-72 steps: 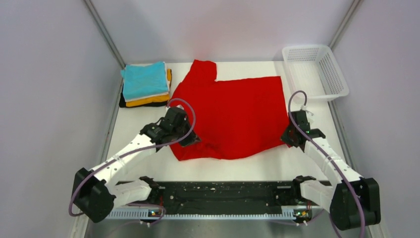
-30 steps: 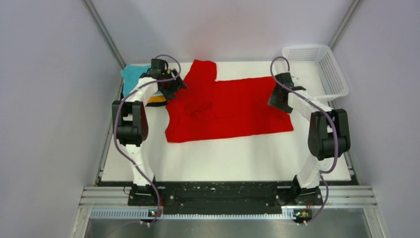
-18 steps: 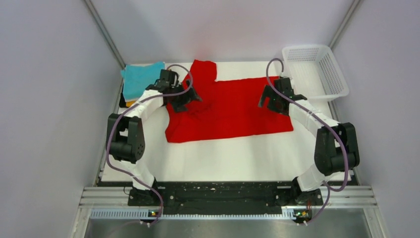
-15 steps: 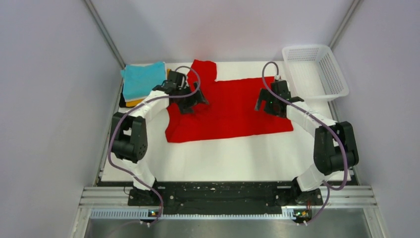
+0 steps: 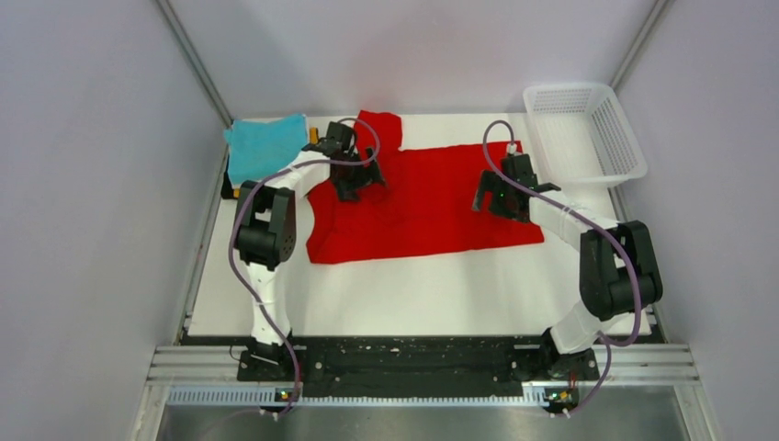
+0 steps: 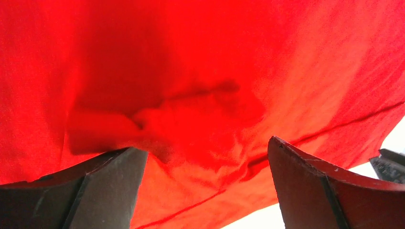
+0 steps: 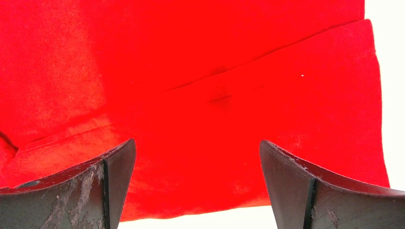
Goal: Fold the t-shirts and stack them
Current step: Grab the side of the flattened tshirt furthest away from the robot with both arms
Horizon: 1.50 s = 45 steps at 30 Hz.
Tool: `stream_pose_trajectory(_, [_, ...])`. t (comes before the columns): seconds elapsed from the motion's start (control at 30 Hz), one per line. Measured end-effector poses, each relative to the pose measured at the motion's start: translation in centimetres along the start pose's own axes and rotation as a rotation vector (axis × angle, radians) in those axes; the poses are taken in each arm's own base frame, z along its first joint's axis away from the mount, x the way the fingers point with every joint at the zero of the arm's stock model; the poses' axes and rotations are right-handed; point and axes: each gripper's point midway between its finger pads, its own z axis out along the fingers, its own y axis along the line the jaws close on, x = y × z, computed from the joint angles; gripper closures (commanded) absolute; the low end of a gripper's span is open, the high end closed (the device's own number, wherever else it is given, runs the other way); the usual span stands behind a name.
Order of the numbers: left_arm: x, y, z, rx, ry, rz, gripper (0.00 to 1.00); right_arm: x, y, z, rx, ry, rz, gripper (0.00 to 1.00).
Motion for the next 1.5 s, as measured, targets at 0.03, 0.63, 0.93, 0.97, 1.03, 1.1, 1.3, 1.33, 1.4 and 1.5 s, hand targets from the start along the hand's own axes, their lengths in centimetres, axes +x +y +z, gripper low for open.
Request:
stream_pose_trajectory(0.03, [-0.9, -0.3, 0.2, 0.003, -0.015, 0.006, 0.01, 0.0, -0.1, 0.0, 0.003, -0.002, -0.001, 0.01])
stream_pose_trajectory(0.63, [-10.9, -0.6, -1.2, 0.048, -0.174, -0.037, 0.01, -0.4, -1.6, 0.0, 0.083, -0.023, -0.03, 0.01])
stream_pose_trajectory(0.93, [1.4, -2.1, -6.4, 0.049, -0.132, 0.07, 0.01, -0.2, -0.4, 1.3, 0.023, -0.017, -0.025, 0.01])
stream_pose_trajectory(0.97, [2.1, -1.8, -6.4, 0.049, -0.129, 0.068, 0.01, 0.0, -0.4, 1.6, 0.022, -0.011, -0.023, 0.01])
stream_pose_trajectory(1.03, [2.7, -1.0, -5.9, 0.034, -0.114, 0.049, 0.01, 0.8, -0.5, 2.6, 0.02, 0.012, -0.015, 0.01])
stream_pose_trajectory(1.1, [3.4, 0.3, -4.8, 0.012, -0.091, 0.022, 0.01, 1.4, -0.5, 3.0, 0.016, 0.017, -0.006, 0.01])
stream_pose_trajectory(1.3, [6.9, 4.1, -3.3, -0.041, -0.045, -0.049, 0.01, 2.7, -0.7, 2.0, -0.03, -0.018, 0.008, 0.01])
stream_pose_trajectory(1.33, [7.4, 4.4, -3.5, -0.043, -0.054, -0.053, 0.01, 3.2, -0.9, 1.5, -0.038, -0.016, 0.013, 0.01])
stream_pose_trajectory(1.4, [8.3, 5.0, -3.9, -0.035, -0.064, -0.069, 0.01, 4.5, -1.1, 0.6, -0.056, -0.003, 0.02, 0.01])
stream_pose_trajectory(1.5, [10.1, 5.9, -4.9, -0.022, -0.088, -0.097, 0.01, 6.6, -1.1, -1.1, -0.094, 0.033, 0.033, 0.01])
